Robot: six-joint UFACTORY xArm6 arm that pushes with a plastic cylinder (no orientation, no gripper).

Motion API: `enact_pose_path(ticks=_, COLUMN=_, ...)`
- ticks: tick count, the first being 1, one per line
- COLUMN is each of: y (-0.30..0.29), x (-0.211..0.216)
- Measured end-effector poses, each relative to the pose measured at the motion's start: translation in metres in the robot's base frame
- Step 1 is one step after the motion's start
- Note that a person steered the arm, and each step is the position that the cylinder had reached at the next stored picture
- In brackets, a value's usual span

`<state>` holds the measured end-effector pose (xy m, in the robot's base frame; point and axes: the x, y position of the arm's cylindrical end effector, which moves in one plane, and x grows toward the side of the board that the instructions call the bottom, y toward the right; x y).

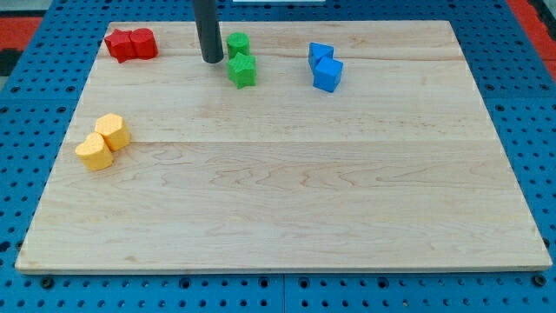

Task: Push the green circle in between the blue triangle and green star

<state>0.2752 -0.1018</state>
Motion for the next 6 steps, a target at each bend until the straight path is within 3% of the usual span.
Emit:
enact_pose_path(ticks=2, y=-0.043, x=-0.002)
enact_pose_path(ticks=3, y=-0.036, x=-0.022)
enact_pose_path(ticks=6, y=0.087, x=-0.037)
